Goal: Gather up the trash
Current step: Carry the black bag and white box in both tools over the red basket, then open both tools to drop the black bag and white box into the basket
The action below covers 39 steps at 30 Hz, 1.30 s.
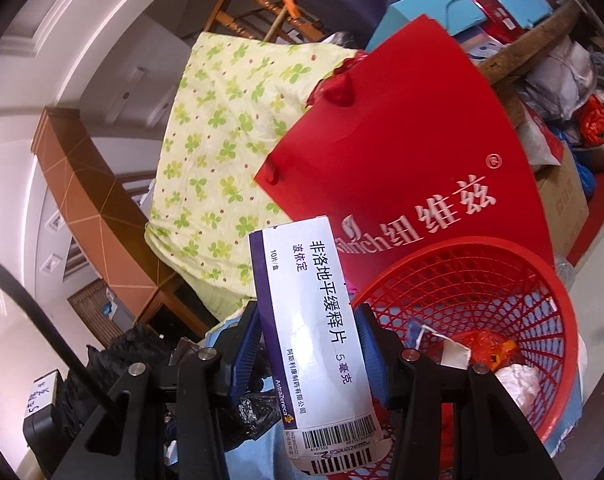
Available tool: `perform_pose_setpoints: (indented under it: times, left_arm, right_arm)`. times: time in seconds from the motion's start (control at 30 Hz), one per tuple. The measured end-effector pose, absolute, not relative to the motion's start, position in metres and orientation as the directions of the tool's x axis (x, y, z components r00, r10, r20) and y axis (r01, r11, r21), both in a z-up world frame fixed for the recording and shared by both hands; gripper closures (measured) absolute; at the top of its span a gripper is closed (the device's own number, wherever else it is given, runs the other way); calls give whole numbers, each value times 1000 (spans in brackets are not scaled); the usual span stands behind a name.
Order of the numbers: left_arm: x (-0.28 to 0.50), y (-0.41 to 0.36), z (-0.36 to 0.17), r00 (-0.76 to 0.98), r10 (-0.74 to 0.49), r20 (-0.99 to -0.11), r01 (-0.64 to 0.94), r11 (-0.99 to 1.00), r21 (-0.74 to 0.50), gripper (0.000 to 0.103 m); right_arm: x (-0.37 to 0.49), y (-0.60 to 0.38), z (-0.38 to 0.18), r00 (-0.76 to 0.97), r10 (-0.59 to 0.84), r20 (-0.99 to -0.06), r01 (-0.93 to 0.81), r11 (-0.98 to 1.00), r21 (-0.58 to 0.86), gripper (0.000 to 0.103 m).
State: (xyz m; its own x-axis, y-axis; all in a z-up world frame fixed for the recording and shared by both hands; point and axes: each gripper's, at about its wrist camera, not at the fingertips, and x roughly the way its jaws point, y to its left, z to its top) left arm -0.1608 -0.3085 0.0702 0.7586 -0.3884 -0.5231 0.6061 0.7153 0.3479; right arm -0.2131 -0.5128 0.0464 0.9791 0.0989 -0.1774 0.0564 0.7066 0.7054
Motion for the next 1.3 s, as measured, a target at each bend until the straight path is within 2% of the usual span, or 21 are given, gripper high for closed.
perform_pose_setpoints:
  times: [0.3, 0.67, 0.7, 0.73, 0.77, 0.8, 1.0, 1.3]
  left_arm:
    - [-165, -333, 71, 734, -428, -527, 644, 685, 341, 74]
    - [-156, -356, 69, 648, -523, -553, 727, 642, 244, 74]
    - [-154, -359, 67, 636, -534, -557, 737, 636, 231, 68]
    - [-151, -363, 65, 624, -543, -562, 746, 629, 220, 61]
    - [-148, -365, 63, 617, -547, -566, 750, 626, 212, 44]
    - [-147, -366, 62, 617, -548, -565, 749, 629, 208, 36]
    - [-145, -360, 50, 615, -532, -581, 746, 632, 210, 36]
    - [-141, -304, 46, 655, -457, -602, 663, 730, 167, 32]
  right_arm:
    - [-220, -536, 39, 983, 68, -172, 87, 652, 753, 53]
    - [-224, -558, 24, 978, 30, -206, 153, 566, 810, 51]
    - [-224, -561, 22, 977, 28, -210, 160, 556, 816, 49]
    - [-224, -563, 21, 976, 25, -215, 167, 545, 822, 41]
    - [-225, -564, 19, 976, 19, -217, 173, 537, 825, 34]
    - [-226, -565, 18, 976, 12, -216, 177, 530, 829, 34]
    - [-227, -564, 21, 978, 5, -207, 171, 543, 822, 34]
    - [-221, -533, 40, 980, -30, -198, 171, 643, 747, 34]
